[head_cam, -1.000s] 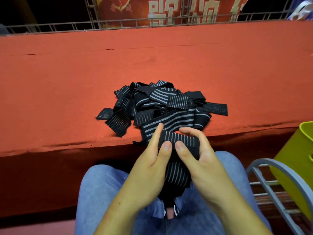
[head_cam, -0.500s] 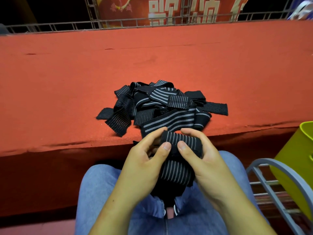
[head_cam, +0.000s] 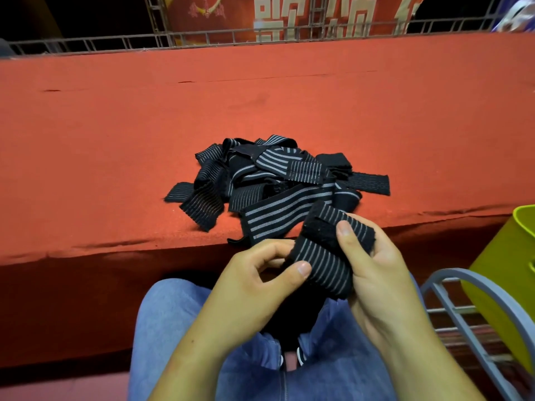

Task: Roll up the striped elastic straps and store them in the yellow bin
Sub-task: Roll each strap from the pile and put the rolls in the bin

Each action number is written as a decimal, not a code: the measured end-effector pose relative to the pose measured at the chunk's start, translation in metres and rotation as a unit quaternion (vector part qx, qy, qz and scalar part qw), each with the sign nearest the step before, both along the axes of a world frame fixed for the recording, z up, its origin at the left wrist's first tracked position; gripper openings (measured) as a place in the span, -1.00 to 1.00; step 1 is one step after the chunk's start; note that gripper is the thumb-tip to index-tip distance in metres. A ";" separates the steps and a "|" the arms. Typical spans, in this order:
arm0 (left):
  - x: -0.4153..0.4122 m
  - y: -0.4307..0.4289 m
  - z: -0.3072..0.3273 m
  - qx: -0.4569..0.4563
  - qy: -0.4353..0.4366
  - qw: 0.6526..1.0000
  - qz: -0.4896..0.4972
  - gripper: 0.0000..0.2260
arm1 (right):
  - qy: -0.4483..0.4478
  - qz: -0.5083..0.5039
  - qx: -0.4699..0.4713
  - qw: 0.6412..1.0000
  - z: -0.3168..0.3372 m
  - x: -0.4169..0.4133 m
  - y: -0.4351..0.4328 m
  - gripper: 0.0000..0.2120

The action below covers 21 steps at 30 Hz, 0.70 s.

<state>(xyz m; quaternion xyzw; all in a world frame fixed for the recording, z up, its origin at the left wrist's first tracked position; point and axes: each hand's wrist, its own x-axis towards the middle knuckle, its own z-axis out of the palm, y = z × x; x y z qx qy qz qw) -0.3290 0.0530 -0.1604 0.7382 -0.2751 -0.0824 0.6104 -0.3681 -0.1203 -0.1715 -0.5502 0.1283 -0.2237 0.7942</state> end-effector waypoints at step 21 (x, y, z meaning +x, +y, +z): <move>0.001 0.000 -0.008 0.074 0.013 0.997 -0.013 -0.76 | 0.002 -0.081 -0.050 0.995 -0.002 0.001 -0.012 -0.76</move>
